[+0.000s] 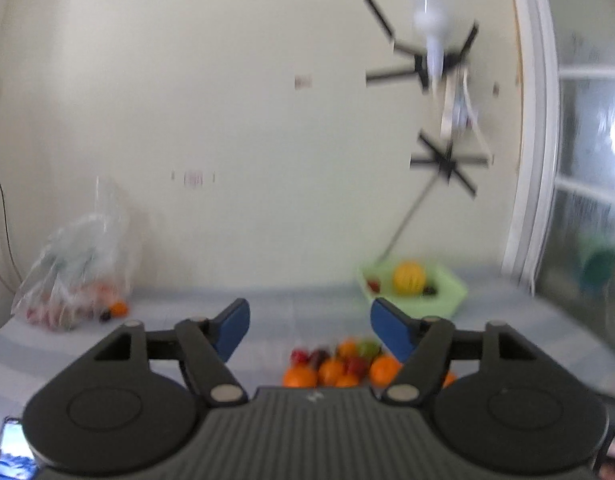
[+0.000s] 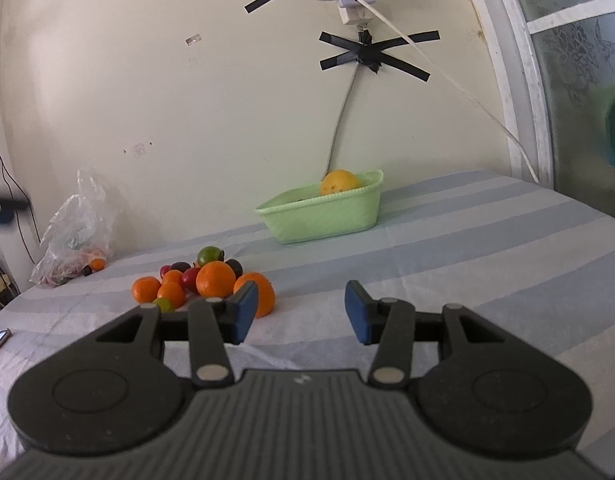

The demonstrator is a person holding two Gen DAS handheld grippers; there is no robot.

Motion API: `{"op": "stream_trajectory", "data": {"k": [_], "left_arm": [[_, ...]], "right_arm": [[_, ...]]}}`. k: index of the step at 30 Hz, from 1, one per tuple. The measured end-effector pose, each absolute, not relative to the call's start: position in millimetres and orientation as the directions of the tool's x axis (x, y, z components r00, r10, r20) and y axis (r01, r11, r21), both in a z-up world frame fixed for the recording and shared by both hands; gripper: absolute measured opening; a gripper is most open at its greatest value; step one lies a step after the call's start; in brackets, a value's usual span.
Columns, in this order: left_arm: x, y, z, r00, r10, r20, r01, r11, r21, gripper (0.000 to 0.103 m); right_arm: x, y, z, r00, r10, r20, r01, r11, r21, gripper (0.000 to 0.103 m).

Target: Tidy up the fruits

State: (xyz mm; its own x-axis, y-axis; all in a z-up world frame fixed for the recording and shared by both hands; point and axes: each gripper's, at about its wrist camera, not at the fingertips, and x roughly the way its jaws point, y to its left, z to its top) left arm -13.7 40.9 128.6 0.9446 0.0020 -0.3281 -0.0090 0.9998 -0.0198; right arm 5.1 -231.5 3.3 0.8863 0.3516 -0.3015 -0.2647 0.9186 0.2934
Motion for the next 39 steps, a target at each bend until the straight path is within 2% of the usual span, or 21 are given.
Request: {"op": "stream_trajectory", "data": {"k": [3, 6, 8, 11, 14, 16, 29, 39], "left_arm": [[-15, 31, 99, 0.949, -0.041, -0.311, 0.011, 0.995, -0.098, 0.070], [-11, 19, 56, 0.930, -0.090, -0.356, 0.030, 0.985, -0.172, 0.068], [-7, 9, 33, 0.915, -0.108, -0.390, 0.046, 0.985, -0.166, 0.068], [0, -8, 15, 0.901, -0.122, -0.415, 0.094, 0.992, -0.089, 0.068], [5, -18, 8, 0.902, -0.132, -0.410, 0.133, 0.991, -0.027, 0.068], [11, -18, 4, 0.896, -0.146, -0.419, 0.146, 0.989, -0.030, 0.068], [37, 13, -12, 0.792, -0.334, -0.510, 0.230, 0.938, -0.258, 0.068], [37, 4, -13, 0.786, -0.348, -0.512, 0.253, 0.935, -0.247, 0.068]], "right_arm": [[5, -229, 4, 0.887, 0.345, -0.307, -0.261, 0.923, 0.282, 0.051], [7, -228, 3, 0.885, 0.338, -0.321, -0.253, 0.927, 0.277, 0.051], [9, -227, 3, 0.882, 0.336, -0.332, -0.251, 0.929, 0.273, 0.051], [11, -225, 3, 0.878, 0.330, -0.346, -0.246, 0.933, 0.263, 0.051], [12, -226, 2, 0.879, 0.321, -0.352, -0.237, 0.936, 0.261, 0.051], [12, -227, 2, 0.881, 0.311, -0.355, -0.223, 0.937, 0.269, 0.051], [25, -228, -2, 0.874, 0.202, -0.442, -0.083, 0.958, 0.274, 0.052], [28, -227, -4, 0.861, 0.182, -0.475, -0.057, 0.962, 0.266, 0.052]]}}
